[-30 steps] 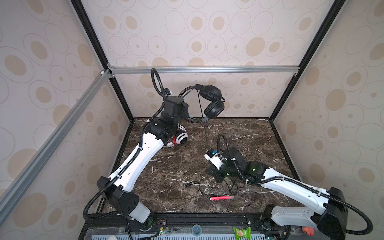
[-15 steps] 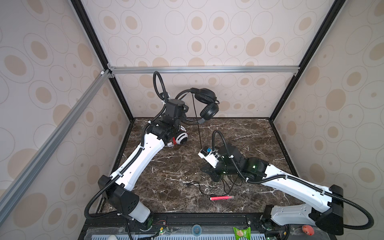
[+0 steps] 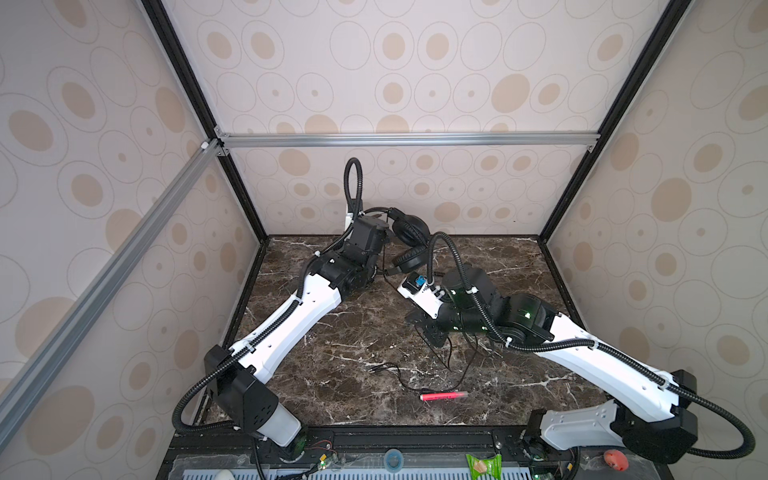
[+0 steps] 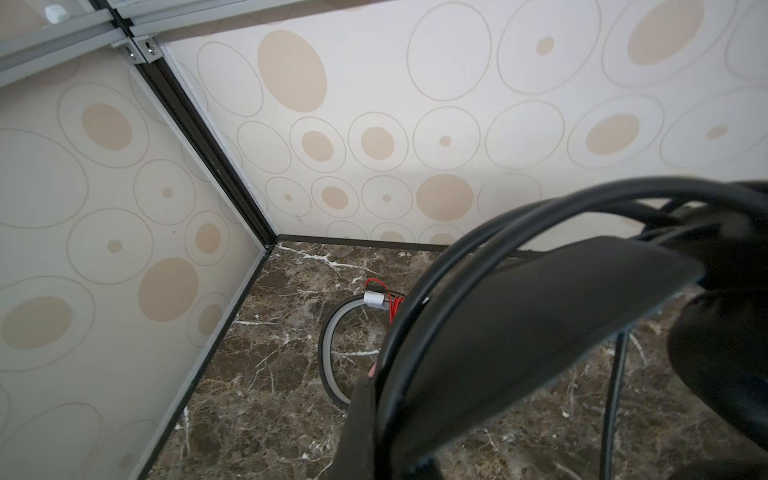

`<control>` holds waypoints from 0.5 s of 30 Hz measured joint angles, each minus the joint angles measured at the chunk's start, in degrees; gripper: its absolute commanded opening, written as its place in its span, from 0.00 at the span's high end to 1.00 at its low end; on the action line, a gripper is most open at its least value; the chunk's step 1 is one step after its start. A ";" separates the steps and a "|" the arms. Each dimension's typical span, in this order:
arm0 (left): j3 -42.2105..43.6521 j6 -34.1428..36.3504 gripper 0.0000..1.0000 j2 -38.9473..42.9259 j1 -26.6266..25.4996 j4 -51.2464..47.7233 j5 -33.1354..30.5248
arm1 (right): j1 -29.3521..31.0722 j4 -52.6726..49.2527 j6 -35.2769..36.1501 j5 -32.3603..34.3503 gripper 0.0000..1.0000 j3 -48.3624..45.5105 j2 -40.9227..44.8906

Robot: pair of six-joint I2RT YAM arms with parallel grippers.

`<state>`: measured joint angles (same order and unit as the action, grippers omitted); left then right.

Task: Wrap the headphones

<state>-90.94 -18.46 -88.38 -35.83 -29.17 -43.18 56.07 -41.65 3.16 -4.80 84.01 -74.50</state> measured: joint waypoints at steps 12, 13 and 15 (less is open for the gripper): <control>4.61 14.82 1.00 0.61 -2.82 -0.17 6.32 | -6.56 -9.07 5.53 3.32 1.00 10.75 -5.44; 4.79 15.72 1.00 0.68 -2.93 -0.24 7.17 | -7.04 -9.55 5.97 3.43 1.00 11.34 -5.86; 5.44 17.49 1.00 1.18 -3.26 -0.57 9.27 | -8.74 -10.56 6.64 3.54 1.00 12.52 -6.73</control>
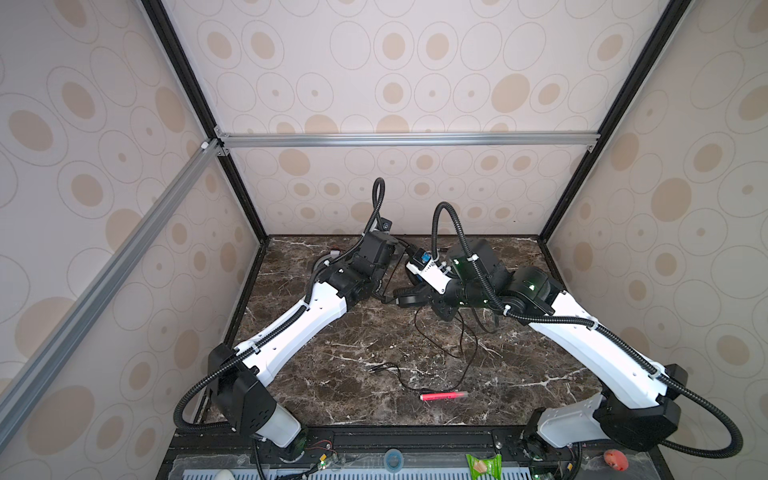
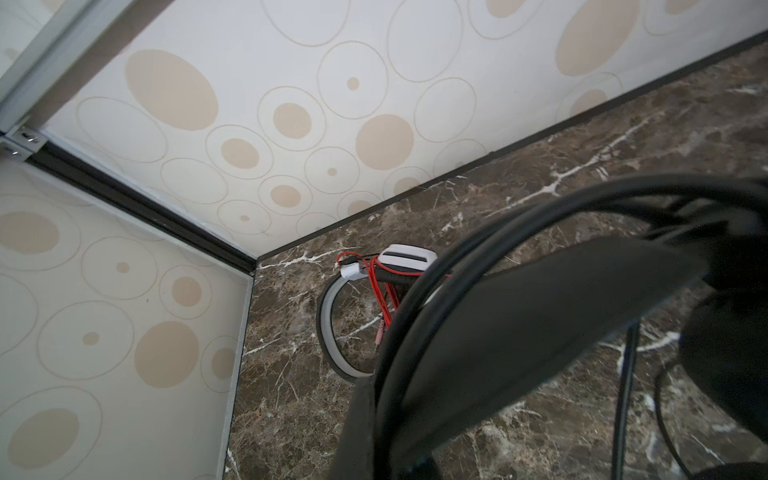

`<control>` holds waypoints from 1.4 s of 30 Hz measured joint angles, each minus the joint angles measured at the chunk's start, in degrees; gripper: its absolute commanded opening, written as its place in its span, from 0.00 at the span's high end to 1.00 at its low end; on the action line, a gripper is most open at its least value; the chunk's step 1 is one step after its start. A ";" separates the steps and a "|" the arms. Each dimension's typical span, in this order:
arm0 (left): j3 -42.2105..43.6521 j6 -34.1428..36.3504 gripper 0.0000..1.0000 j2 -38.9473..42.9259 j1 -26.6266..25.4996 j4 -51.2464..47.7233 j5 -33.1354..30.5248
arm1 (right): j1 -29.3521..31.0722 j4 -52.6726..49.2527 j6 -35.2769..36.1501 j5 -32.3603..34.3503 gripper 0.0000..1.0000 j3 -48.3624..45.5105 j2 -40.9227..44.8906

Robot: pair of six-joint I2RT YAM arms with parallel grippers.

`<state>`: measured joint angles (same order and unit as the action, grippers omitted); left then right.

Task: Wrap the headphones

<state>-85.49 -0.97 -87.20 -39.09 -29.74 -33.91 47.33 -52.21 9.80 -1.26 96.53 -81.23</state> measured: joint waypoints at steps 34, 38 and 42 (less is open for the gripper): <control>0.79 7.17 1.00 4.87 -4.98 -5.55 18.69 | -12.33 -6.88 2.67 0.59 0.92 10.25 -8.79; 0.70 7.93 1.00 4.87 -5.01 -6.88 20.15 | -13.25 -5.81 2.64 0.55 0.91 9.75 -8.63; 0.70 8.35 1.00 4.90 -5.01 -8.13 21.00 | -14.05 -5.42 2.67 0.37 0.91 9.51 -8.57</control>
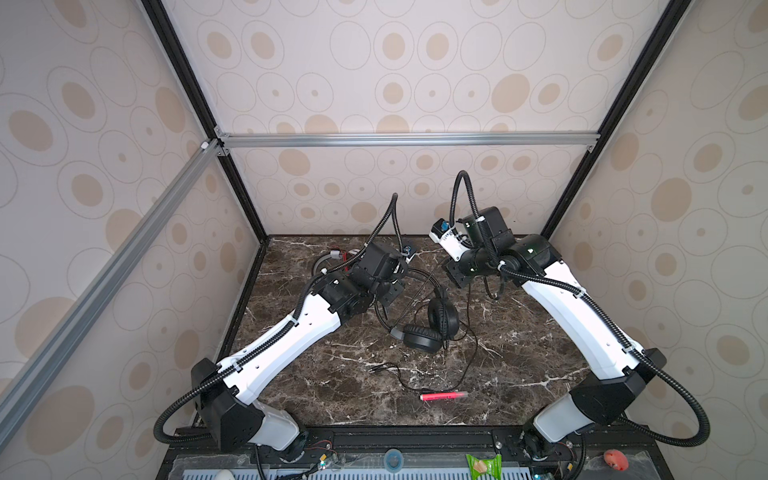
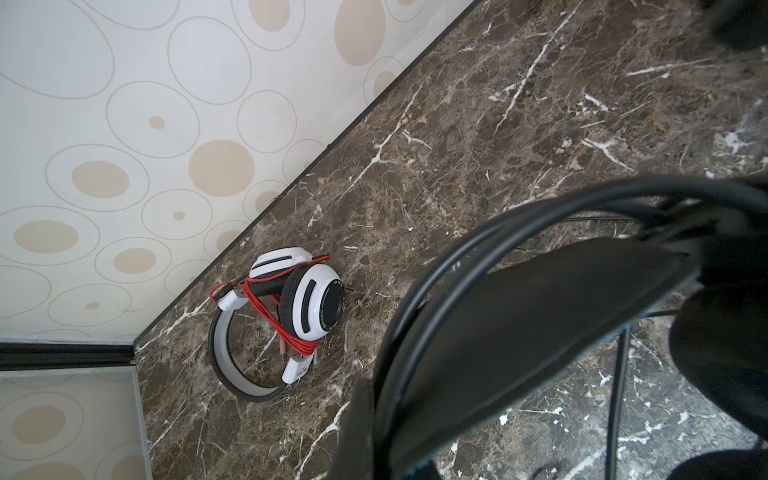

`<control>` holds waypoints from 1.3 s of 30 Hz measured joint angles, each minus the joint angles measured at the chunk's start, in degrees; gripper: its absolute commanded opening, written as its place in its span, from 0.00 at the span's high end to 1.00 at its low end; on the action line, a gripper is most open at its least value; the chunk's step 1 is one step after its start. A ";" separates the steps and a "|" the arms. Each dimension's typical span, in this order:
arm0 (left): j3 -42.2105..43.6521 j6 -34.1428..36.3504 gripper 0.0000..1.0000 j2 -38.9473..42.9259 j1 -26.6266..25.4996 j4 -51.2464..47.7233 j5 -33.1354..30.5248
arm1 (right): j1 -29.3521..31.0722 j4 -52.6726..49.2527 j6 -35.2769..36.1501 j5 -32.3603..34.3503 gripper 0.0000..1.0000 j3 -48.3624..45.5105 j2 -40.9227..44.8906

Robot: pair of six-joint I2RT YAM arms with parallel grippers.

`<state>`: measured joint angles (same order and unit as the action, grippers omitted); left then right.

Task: Wrap the headphones

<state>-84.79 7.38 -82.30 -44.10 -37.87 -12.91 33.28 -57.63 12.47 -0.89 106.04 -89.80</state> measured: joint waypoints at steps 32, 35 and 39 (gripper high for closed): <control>-10.27 -3.76 1.00 0.13 -0.02 -4.46 4.83 | -14.99 13.99 -12.20 -11.37 0.89 -14.78 4.22; -11.87 -5.75 1.00 0.15 -0.02 -3.78 5.73 | -15.32 17.42 -13.55 -12.63 0.89 -17.57 6.03; -14.23 -8.24 1.00 0.15 -0.02 -2.97 7.41 | -16.15 22.03 -15.93 -14.58 0.88 -21.53 8.37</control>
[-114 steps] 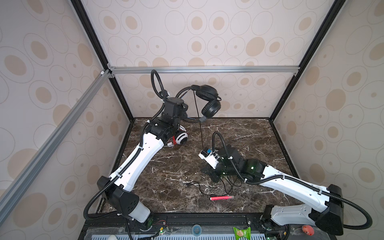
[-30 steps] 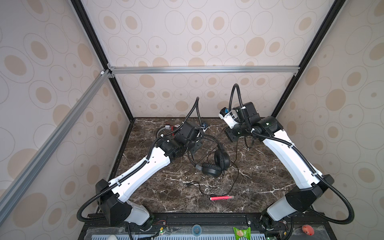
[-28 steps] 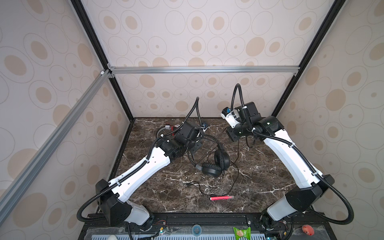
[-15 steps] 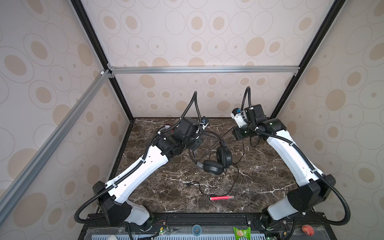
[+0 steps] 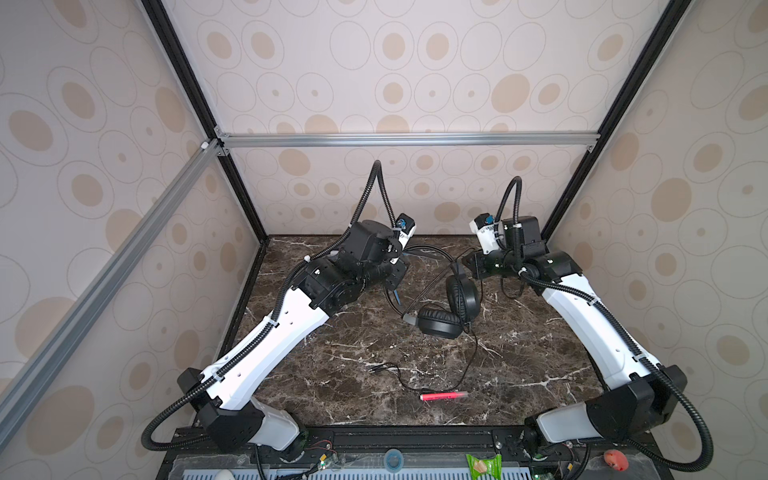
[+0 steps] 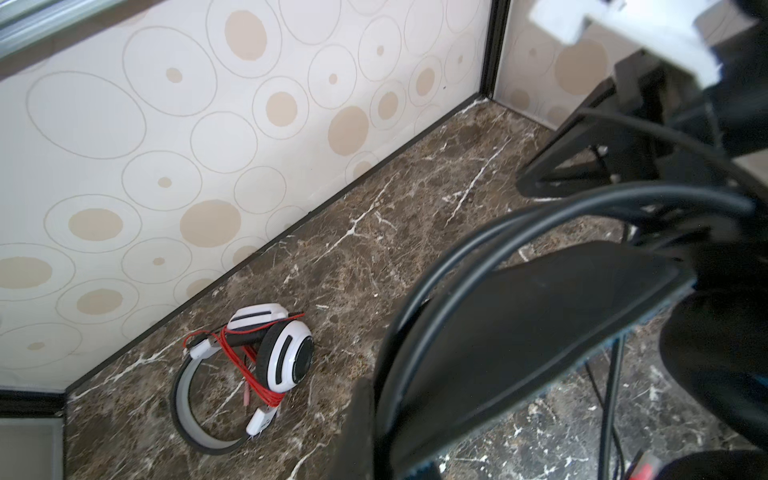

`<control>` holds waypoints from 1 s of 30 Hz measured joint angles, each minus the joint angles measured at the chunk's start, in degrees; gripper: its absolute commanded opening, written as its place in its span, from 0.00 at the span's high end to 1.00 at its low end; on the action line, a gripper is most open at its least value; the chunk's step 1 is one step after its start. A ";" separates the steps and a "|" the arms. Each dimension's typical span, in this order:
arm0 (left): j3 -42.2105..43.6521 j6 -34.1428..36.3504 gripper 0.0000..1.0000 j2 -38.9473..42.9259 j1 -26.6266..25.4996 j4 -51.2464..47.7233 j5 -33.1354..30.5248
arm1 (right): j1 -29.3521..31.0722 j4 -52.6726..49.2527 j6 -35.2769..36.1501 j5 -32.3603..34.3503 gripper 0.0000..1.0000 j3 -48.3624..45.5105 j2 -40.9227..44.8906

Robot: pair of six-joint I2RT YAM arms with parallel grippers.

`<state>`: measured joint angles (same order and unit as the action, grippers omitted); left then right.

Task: Wrap the headphones

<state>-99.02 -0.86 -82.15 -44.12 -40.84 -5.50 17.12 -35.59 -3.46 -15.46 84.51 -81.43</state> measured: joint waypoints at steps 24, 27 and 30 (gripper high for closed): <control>-22.05 -11.63 1.00 -6.51 0.00 3.89 7.45 | -0.48 28.70 -16.24 -11.80 0.87 -16.96 1.88; -22.91 -12.87 1.00 -6.58 0.00 4.46 8.13 | -0.48 33.53 -19.54 -13.22 0.87 -21.29 1.77; -23.41 -14.19 1.00 -6.58 0.00 6.03 8.50 | 0.13 36.13 -20.57 -13.60 0.88 -23.02 1.33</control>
<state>-122.43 -15.05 -88.73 -44.12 -34.81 3.01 17.26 0.54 -24.03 -29.06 61.49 -80.09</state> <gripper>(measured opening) 0.070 0.128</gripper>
